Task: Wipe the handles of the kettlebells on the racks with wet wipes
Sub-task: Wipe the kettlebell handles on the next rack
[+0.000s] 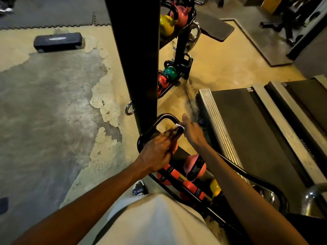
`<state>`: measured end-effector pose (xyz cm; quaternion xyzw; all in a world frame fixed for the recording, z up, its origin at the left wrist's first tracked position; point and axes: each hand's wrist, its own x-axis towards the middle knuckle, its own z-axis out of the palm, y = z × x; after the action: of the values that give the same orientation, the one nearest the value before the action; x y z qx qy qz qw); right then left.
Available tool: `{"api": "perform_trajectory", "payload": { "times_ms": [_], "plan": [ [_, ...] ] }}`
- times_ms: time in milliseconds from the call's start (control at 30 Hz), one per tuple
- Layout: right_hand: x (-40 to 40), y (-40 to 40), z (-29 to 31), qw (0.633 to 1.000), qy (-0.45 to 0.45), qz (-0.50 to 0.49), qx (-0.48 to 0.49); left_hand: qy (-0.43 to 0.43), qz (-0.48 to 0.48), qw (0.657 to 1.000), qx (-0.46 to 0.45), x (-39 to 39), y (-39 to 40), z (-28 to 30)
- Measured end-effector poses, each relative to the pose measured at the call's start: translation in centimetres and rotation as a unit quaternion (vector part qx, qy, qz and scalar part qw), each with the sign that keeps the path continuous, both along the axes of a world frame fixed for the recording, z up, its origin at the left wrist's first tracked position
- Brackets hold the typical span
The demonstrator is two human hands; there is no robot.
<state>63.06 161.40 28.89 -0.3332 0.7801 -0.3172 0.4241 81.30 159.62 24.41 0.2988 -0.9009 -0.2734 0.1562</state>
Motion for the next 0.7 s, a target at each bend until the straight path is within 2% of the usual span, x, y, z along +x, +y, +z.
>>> {"api": "perform_trajectory", "payload": {
  "times_ms": [67,167,300,400,567,700],
  "plan": [
    [0.3,0.6,0.3,0.997,0.047,0.051,-0.026,-0.009,0.005,1.0,-0.003,0.0,-0.1,-0.2],
    [0.6,1.8,0.3,0.991,0.063,0.1,-0.059,-0.03,0.02,0.999,-0.01,-0.1,-0.2,-0.3],
    [0.3,0.7,-0.1,0.999,-0.032,0.021,-0.022,-0.052,0.009,0.997,-0.049,-0.1,0.3,-1.0],
    [0.4,0.5,-0.7,0.998,-0.055,0.004,-0.033,-0.07,0.011,0.996,-0.051,-0.3,0.2,-1.7],
    [-0.2,-0.3,-0.4,0.997,0.02,0.066,-0.039,-0.058,0.006,0.997,-0.049,-0.2,0.3,-1.7],
    [-0.5,-2.0,0.3,0.974,0.132,0.186,-0.009,-0.086,0.006,0.994,-0.068,-0.2,0.4,-1.5]
  ]
}}
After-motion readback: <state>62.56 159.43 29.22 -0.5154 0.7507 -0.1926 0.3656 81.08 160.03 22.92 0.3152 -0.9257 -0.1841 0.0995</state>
